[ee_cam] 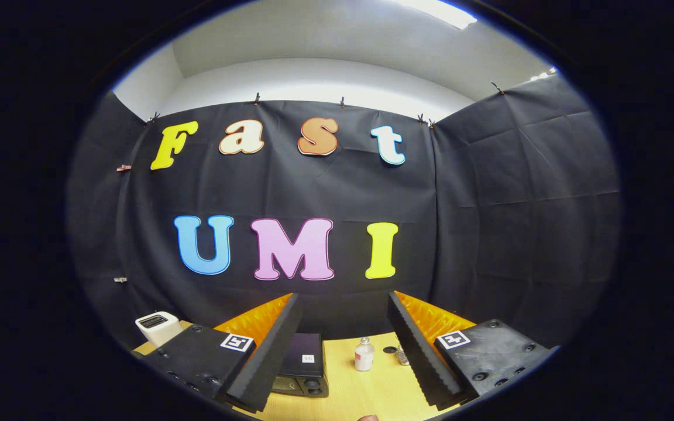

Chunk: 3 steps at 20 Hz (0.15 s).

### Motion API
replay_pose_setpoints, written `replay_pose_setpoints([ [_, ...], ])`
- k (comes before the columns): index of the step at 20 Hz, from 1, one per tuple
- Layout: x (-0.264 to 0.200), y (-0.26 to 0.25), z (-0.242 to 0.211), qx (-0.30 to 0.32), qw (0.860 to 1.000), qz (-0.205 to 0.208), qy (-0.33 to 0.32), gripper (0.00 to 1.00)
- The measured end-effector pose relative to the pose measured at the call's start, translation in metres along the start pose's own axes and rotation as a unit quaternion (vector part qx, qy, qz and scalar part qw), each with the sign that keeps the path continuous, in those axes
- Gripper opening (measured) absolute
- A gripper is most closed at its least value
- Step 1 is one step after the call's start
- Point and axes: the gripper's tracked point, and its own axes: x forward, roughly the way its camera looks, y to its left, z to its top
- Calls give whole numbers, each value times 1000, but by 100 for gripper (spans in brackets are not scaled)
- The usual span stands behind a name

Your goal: Open the toaster oven, put the food inside, and close the toaster oven door.

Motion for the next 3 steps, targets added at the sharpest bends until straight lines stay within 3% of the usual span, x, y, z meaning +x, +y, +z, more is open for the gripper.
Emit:
replay_pose_setpoints([
  [3, 1, 5, -4, -1, 1000, 5, 4, 98],
])
